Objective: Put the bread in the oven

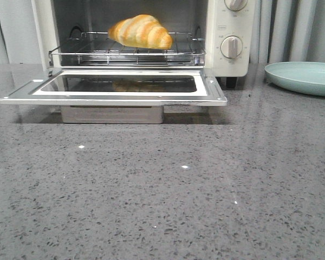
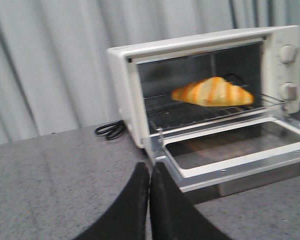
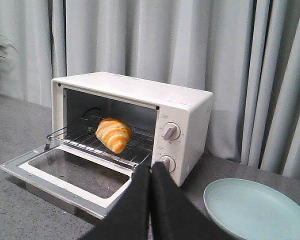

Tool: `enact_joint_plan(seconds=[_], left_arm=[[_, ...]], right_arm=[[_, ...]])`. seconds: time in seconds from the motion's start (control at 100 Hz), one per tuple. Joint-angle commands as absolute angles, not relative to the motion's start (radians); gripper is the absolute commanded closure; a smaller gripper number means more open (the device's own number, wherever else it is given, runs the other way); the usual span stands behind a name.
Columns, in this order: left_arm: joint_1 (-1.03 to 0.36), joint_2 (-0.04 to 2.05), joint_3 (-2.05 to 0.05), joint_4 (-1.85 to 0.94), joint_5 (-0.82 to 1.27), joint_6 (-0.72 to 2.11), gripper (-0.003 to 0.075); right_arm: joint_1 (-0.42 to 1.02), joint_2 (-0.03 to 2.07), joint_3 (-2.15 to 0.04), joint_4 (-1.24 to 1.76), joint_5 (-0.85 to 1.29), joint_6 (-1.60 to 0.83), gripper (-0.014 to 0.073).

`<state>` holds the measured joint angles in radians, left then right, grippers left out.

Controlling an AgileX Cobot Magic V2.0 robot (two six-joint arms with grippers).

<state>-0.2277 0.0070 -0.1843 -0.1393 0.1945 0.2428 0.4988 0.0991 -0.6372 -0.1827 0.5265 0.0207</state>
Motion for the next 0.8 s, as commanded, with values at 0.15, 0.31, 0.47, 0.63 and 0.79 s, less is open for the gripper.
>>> enact_joint_plan(seconds=[0.15,0.31,0.47,0.63,0.79], left_arm=[[-0.089,-0.025,-0.034,-0.123,0.100,0.112,0.0741],[-0.070,-0.028,0.019,-0.130,0.191,0.086,0.0741],[-0.070,-0.028,0.024,-0.130,0.256,0.086,0.0741],[-0.070,-0.028,0.024,-0.130,0.256,0.086,0.0741],[-0.070,-0.028,0.024,-0.130,0.253,0.086,0.0741]], right_arm=[[0.490,0.113,-0.662,-0.200,0.445,0.021,0.0648],[0.490,0.113,-0.662,-0.200,0.445,0.021,0.0648],[0.490,0.113,-0.662,-0.200,0.445,0.021,0.0648],[0.490,0.113,-0.662,-0.200,0.445,0.021,0.0648],[0.490,0.113,-0.662,-0.200,0.445,0.021,0.0648]])
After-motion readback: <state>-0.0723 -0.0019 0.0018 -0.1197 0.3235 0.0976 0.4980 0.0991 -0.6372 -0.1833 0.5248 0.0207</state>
